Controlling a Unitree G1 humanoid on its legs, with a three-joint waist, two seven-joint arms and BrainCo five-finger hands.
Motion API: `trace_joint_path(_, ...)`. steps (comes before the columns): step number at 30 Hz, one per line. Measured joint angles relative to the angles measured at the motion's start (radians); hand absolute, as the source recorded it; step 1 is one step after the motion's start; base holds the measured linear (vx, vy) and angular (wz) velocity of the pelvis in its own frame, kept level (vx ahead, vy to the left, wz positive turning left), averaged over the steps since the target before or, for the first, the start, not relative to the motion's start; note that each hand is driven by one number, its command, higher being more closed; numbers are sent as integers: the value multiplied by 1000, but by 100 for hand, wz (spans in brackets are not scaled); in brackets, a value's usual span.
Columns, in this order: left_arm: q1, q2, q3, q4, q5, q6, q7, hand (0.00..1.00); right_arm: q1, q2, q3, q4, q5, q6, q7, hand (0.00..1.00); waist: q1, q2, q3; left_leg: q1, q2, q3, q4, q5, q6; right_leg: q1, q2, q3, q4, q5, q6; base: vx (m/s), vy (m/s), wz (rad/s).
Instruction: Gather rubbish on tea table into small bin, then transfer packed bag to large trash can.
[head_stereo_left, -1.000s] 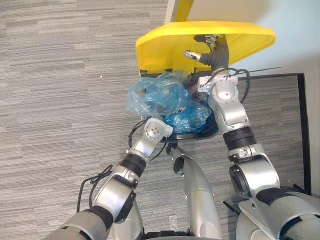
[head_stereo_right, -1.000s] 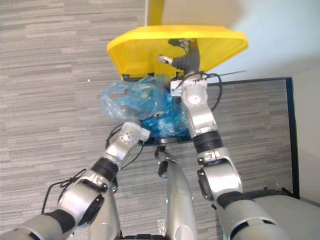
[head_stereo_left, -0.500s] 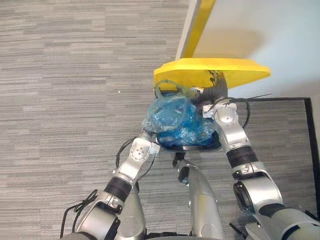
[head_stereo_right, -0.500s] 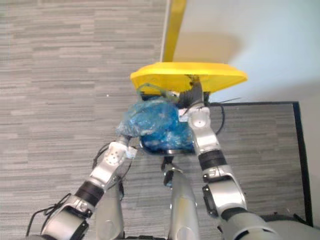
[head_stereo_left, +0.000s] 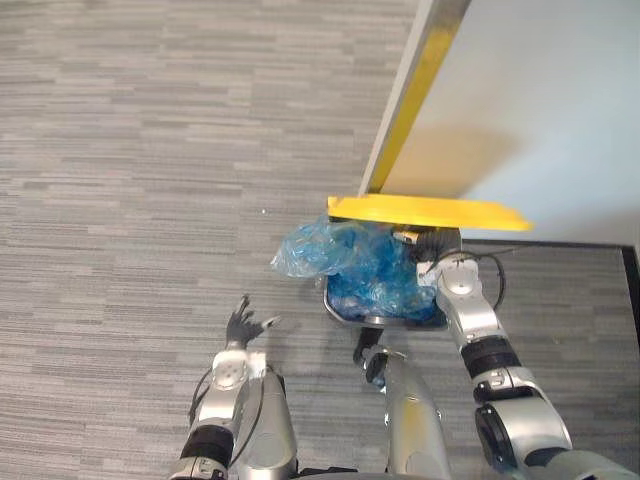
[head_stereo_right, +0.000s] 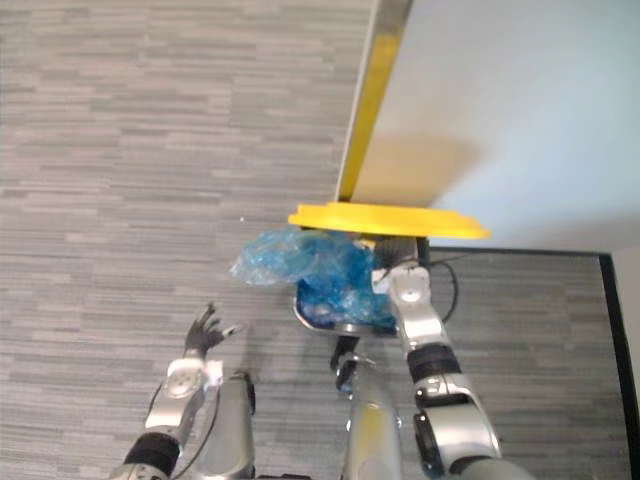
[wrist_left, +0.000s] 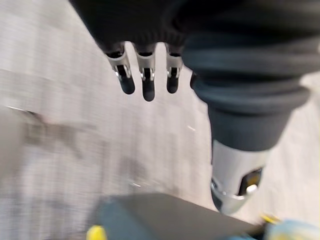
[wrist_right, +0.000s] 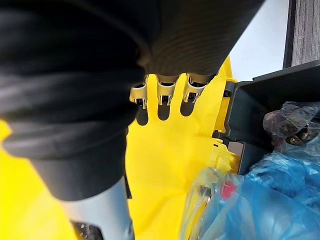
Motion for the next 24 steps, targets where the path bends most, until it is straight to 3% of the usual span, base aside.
trace_joint_path(3,-3,-24,1,53,2,12,1,0,53,68,0,0,-10,0,10,0,1,-3,-1,76,0,31,-3,-4,1,51,3,25,-1,2,4,-52,46,-25)
trace_joint_path(4,-2,-34,2,57,3,13,0,0,90,96,0,1,-16,-1,15,0,1,-15,-9,93,-5,48,0,-4,-1,55,0,42,-3,14,24,-108,82,-35)
trace_joint_path(5,-6,-46,12,71,3,15,1,0,136,129,1,1,-26,-3,18,0,-4,-33,-21,96,-13,59,-5,1,0,60,-3,53,-39,55,92,-122,90,-36)
trace_joint_path(6,-7,-48,13,71,3,16,1,0,148,137,1,1,-30,-2,19,0,-3,-36,-23,97,-8,63,-22,12,10,66,-1,48,-67,70,126,-144,47,-33)
trace_joint_path(7,-10,-58,14,77,6,15,0,0,212,167,1,12,-39,-3,23,0,-9,-45,-27,116,3,86,-85,63,-6,47,-9,59,32,59,97,-170,-6,-8)
trace_joint_path(8,-5,-60,21,96,21,20,1,0,266,191,-3,74,-46,-12,26,0,-25,-66,-40,134,-1,86,-100,83,-12,26,-22,111,316,-2,22,-144,-34,-1)
trace_joint_path(9,-1,-60,22,98,22,22,1,0,286,201,-8,101,-49,-12,28,0,-28,-74,-45,141,-2,86,-102,85,-13,33,-26,127,398,-19,13,-121,-70,7)
trace_joint_path(10,18,-60,22,104,27,25,1,0,340,235,-38,181,-62,-11,33,0,-28,-88,-57,148,-4,86,-104,86,-18,49,-38,168,539,-77,16,-83,-102,-1)
trace_joint_path(11,24,-59,25,110,31,28,1,0,362,240,-42,222,-79,-10,36,0,-28,-100,-65,151,-8,84,-107,86,-21,49,-41,184,557,-84,26,-125,-156,8)
trace_joint_path(12,14,-62,41,122,40,36,1,0,395,242,-87,299,-99,-7,48,0,-35,-93,-77,154,-1,63,-135,90,-26,83,8,182,475,-88,63,-114,-143,-9)
trace_joint_path(13,30,-81,71,140,41,35,1,0,437,249,-146,359,-125,5,45,0,-22,-52,-116,147,39,68,-208,114,4,145,75,181,348,-140,92,-62,-139,-20)
trace_joint_path(14,40,-95,86,139,41,33,1,0,452,242,-166,355,-123,4,43,0,-22,-55,-130,145,43,75,-237,142,30,146,62,181,416,-177,66,-26,-201,-33)
trace_joint_path(15,44,-103,107,140,41,37,4,0,468,242,-191,368,-131,5,41,0,-43,-90,-151,157,5,102,-270,191,-34,220,20,191,389,-274,73,-11,-219,-31)
trace_joint_path(16,33,-104,112,160,38,41,8,0,473,236,-207,401,-149,17,34,0,-38,-104,-161,164,-11,123,-296,216,-37,295,35,181,201,-376,-25,-17,-270,-35)
trace_joint_path(17,31,-120,111,172,37,44,13,0,473,221,-221,418,-164,22,32,0,-39,-70,-166,166,5,116,-306,218,-34,307,61,175,154,-333,-14,-12,-139,-45)
trace_joint_path(18,36,-121,106,178,36,44,14,0,477,218,-235,428,-164,28,29,0,-40,-56,-175,169,1,122,-315,222,-21,323,73,177,110,-305,-32,-29,-59,-37)
trace_joint_path(19,51,-124,130,180,20,42,22,0,493,218,-268,422,-163,30,22,0,-47,-50,-195,195,-25,152,-335,229,-11,346,89,183,48,-265,-30,-44,27,-28)
trace_joint_path(21,65,-126,162,185,-2,41,31,0,517,219,-288,431,-162,35,17,0,-47,-55,-216,220,-39,157,-395,256,27,362,91,183,5,-245,-30,-49,12,-4)
trace_joint_path(24,68,-128,182,195,-20,40,40,0,524,217,-316,435,-136,37,15,0,-48,-51,-227,250,-55,172,-461,290,22,376,87,189,-44,-213,-19,-55,51,0)
